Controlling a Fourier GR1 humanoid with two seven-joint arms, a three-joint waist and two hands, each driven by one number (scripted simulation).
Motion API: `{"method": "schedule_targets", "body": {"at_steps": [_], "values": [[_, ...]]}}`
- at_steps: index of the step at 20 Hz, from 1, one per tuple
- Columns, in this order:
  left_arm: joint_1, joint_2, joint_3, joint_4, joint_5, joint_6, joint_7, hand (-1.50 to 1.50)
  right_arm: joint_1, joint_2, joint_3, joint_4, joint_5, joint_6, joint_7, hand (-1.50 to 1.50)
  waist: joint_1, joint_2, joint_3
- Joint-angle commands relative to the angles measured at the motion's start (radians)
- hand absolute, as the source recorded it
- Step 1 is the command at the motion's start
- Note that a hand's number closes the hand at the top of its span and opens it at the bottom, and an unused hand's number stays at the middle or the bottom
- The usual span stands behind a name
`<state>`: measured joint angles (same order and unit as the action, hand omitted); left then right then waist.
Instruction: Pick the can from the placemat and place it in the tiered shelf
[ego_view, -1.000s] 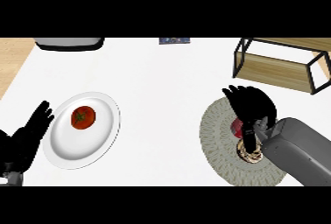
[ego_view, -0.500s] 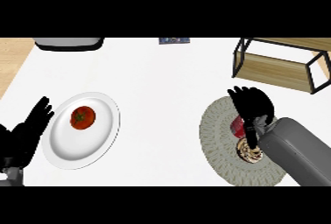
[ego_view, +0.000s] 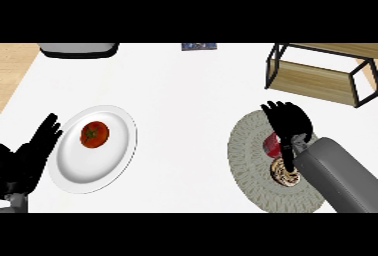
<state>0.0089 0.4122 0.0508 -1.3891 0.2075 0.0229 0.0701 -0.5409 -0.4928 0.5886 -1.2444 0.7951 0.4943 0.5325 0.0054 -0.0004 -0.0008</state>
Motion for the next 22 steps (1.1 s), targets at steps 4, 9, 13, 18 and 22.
{"method": "schedule_targets", "body": {"at_steps": [4, 9, 13, 18, 22], "values": [[-0.016, -0.012, 0.038, 0.019, -0.015, -0.048, -0.003, 0.00, 0.055, 0.079, -0.047, 0.073, 0.105, -0.025, -0.044, -1.50, -0.002, 0.001, 0.001], [0.032, -0.016, 0.057, -0.028, -0.036, -0.056, -0.009, 0.00, -0.003, 0.058, -0.125, 0.173, 0.117, -0.007, -0.191, 1.50, 0.003, 0.001, 0.001], [0.038, -0.059, 0.041, -0.083, -0.060, -0.022, 0.040, 0.00, 0.028, 0.064, -0.110, 0.151, 0.206, -0.052, -0.211, 1.50, 0.002, 0.000, 0.001], [0.001, -0.052, 0.065, 0.015, -0.070, -0.057, 0.000, 0.00, 0.043, 0.094, -0.097, 0.127, 0.278, -0.126, -0.224, 1.50, -0.002, 0.001, 0.001], [0.032, -0.041, 0.092, -0.018, -0.046, -0.093, -0.006, 0.00, 0.060, 0.072, -0.147, -0.090, 0.248, -0.041, -0.201, 1.50, -0.007, -0.002, 0.000]]}}
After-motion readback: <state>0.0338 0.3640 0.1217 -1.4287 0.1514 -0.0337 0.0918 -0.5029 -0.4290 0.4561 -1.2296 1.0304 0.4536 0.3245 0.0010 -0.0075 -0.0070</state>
